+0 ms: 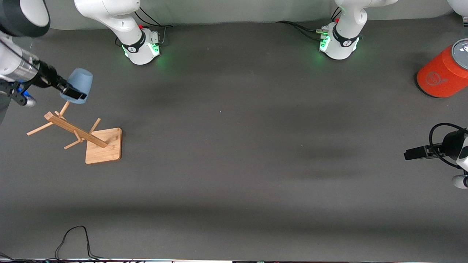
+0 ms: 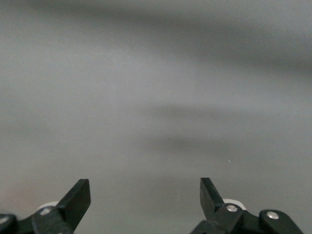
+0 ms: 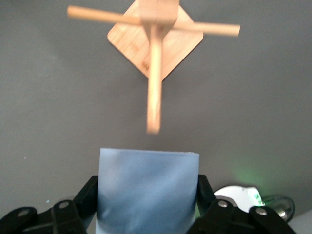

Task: Rotate and upright cup with both arms
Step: 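Lift the blue cup off the wooden mug tree branch, then carry the blue cup to the table middle with the right gripper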

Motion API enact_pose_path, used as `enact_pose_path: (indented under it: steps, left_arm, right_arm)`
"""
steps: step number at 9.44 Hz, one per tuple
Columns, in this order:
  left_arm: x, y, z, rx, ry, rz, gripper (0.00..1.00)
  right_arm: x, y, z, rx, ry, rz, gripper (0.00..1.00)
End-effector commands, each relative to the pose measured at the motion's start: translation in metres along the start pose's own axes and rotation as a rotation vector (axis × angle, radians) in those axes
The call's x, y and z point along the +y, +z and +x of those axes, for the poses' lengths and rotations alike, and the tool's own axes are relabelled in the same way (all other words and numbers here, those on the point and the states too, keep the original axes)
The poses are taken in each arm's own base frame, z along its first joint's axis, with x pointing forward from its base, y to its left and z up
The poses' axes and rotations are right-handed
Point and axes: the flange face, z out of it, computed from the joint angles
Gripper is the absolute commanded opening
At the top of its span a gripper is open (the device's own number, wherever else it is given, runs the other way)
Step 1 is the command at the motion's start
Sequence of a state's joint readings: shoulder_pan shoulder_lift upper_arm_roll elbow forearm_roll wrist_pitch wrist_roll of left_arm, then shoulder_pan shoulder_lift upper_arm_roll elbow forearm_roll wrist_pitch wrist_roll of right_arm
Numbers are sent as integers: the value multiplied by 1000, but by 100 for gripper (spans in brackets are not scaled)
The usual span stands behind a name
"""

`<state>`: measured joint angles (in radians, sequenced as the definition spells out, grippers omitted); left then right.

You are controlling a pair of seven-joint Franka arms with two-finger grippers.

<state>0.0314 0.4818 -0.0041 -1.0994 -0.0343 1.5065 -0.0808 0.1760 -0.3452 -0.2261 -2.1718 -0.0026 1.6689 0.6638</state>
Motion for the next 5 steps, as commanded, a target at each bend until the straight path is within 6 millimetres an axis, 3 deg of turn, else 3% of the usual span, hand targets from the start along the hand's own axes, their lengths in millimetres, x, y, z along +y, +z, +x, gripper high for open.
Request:
enact_pose_path:
  steps: [1, 2, 3, 5]
  left_arm:
    - [0, -3, -2, -4, 15, -9, 100]
    - [0, -3, -2, -4, 15, -9, 100]
    - [0, -3, -2, -4, 15, -9, 100]
    - [-1, -4, -2, -3, 13, -11, 100]
  right_arm:
    - [-33, -15, -58, 3, 86, -8, 39]
    - [-67, -15, -90, 15, 131, -21, 38]
    - [-114, -13, -127, 37, 171, -29, 36]
    - [-234, 0, -190, 49, 313, -31, 36]
